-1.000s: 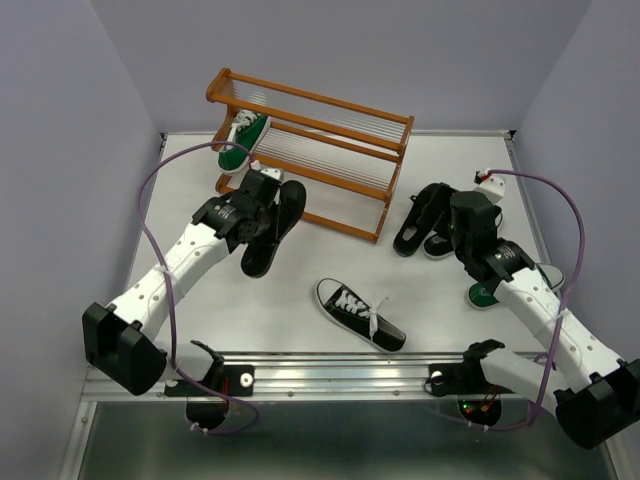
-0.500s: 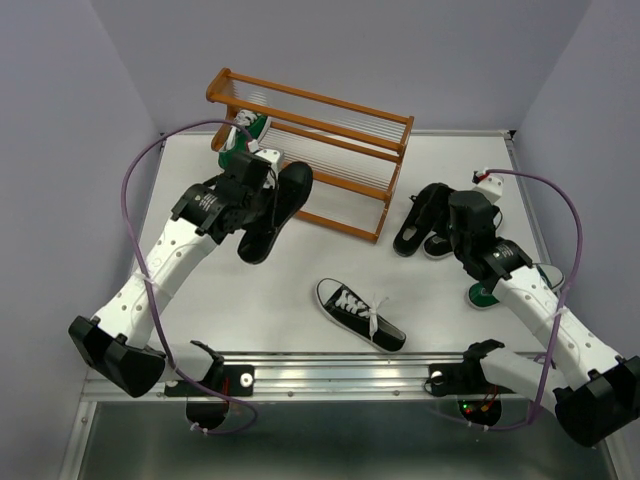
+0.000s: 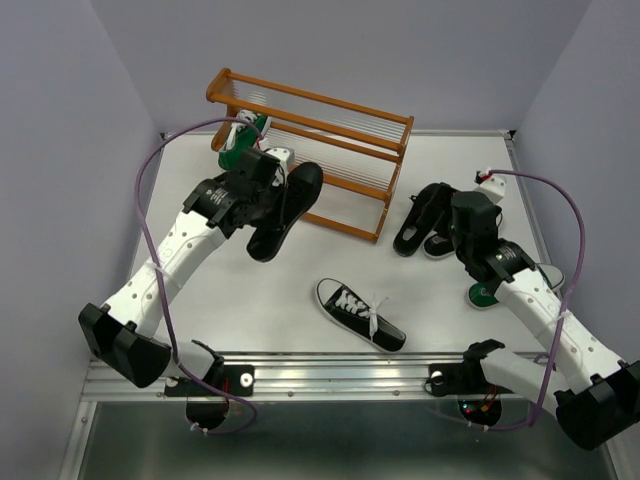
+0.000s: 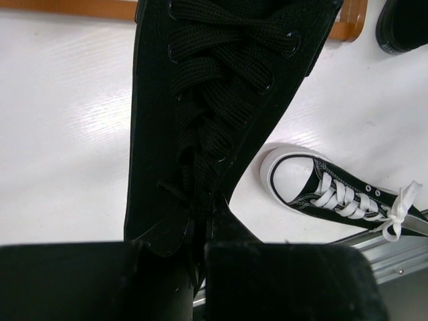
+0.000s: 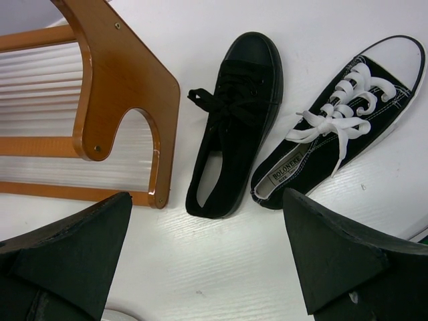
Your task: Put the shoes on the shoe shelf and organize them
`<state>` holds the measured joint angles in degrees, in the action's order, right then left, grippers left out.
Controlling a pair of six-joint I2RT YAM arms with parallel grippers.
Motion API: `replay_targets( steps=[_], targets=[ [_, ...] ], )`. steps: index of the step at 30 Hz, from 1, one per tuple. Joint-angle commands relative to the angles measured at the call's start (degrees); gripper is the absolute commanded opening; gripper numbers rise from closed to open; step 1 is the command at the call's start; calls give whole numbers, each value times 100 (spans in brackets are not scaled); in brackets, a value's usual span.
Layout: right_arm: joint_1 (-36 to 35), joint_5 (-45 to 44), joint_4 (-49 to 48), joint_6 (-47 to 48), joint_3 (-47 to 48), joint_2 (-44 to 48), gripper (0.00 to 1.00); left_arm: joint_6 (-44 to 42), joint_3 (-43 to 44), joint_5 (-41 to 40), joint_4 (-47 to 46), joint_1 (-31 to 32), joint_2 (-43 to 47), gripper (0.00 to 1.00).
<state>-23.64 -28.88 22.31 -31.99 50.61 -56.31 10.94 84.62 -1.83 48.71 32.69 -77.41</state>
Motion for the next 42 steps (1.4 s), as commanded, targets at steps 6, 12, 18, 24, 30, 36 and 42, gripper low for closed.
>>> replay_targets(
  steps=[6,12,18,24,30,36,42],
  targets=[
    [8,-65,-156,-80,28,121,100,268,-780,156,-828,159,-46,0],
    [8,-91,-139,-97,28,138,100,400,-974,42,-1161,256,-362,0],
    [8,-161,-60,-97,10,191,100,435,-1026,-81,-1302,264,-731,0],
    [8,-170,-42,-106,-25,235,100,418,-921,-55,-1583,273,-978,0],
    [8,-161,-25,-115,1,235,100,514,-579,-90,-1952,273,-1548,0],
    [8,-231,37,-80,54,261,100,532,282,-283,-1927,282,-2173,0],
    [8,-267,55,-80,54,253,100,479,1161,-257,-1812,282,-2875,0]
  ],
)
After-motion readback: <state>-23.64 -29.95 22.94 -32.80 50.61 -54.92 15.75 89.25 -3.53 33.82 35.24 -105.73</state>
